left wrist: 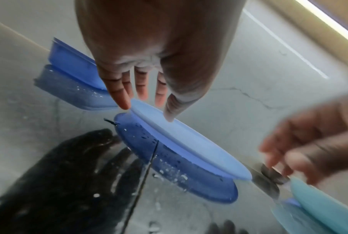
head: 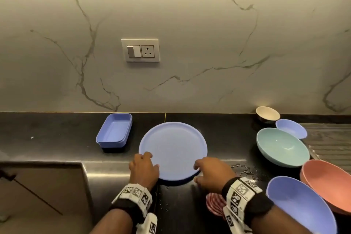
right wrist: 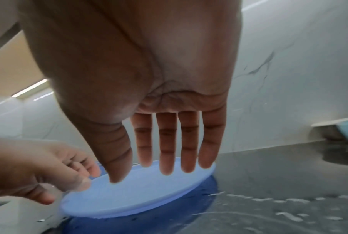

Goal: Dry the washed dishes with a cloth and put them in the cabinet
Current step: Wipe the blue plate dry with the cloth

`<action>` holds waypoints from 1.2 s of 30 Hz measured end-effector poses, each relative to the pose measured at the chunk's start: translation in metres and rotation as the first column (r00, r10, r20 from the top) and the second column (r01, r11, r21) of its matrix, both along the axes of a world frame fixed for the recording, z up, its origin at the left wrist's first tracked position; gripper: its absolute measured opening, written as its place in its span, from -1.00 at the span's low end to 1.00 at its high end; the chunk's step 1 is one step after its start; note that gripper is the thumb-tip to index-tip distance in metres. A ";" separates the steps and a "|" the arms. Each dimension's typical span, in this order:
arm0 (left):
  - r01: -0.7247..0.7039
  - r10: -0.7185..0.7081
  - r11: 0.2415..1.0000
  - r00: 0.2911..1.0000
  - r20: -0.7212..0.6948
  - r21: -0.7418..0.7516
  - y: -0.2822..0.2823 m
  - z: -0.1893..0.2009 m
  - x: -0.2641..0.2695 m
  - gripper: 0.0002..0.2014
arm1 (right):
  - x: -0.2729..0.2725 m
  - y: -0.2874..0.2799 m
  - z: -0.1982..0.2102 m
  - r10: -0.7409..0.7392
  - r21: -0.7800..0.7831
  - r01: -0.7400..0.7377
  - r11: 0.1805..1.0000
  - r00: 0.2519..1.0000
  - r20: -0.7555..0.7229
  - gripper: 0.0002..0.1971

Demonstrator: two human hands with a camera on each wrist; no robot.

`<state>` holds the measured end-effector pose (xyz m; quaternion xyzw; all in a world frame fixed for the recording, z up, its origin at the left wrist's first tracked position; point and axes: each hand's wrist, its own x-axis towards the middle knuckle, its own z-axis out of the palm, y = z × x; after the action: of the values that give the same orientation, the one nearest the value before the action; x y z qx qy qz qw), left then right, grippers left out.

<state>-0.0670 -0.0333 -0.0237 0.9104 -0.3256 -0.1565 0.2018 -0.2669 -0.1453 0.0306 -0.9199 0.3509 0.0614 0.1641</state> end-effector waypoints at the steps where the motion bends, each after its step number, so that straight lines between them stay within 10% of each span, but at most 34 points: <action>1: -0.065 0.065 0.998 0.997 -0.052 -0.006 -0.001 0.003 0.003 -0.50 | -0.008 -0.002 0.001 -0.005 -0.014 0.004 1.000 1.000 -0.025 -0.59; 12: -0.496 0.376 0.862 0.767 -0.520 -0.109 -0.008 -0.001 0.004 -0.32 | -0.074 0.019 -0.013 0.036 0.101 -0.019 0.995 0.985 -0.172 -0.17; 21: -0.647 0.150 0.704 0.538 -0.830 -0.293 -0.013 0.031 -0.023 -0.83 | -0.089 0.011 0.001 -0.094 0.214 0.082 0.973 0.995 0.044 -0.61; 29: -0.549 -0.002 0.670 0.673 -0.740 -0.501 -0.018 0.071 -0.034 -0.82 | -0.106 -0.029 0.053 -0.354 0.375 0.175 0.910 0.800 0.485 -0.62; 36: -0.426 -0.208 0.552 0.762 -0.613 -0.717 -0.041 0.107 -0.053 -0.74 | -0.106 -0.064 0.093 -0.360 0.207 0.316 0.926 0.577 0.733 -0.59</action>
<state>-0.1197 -0.0740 0.0829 0.6149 -0.2090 -0.2693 0.7111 -0.3729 -0.2096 0.1236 -0.7709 0.4163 -0.3526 0.3287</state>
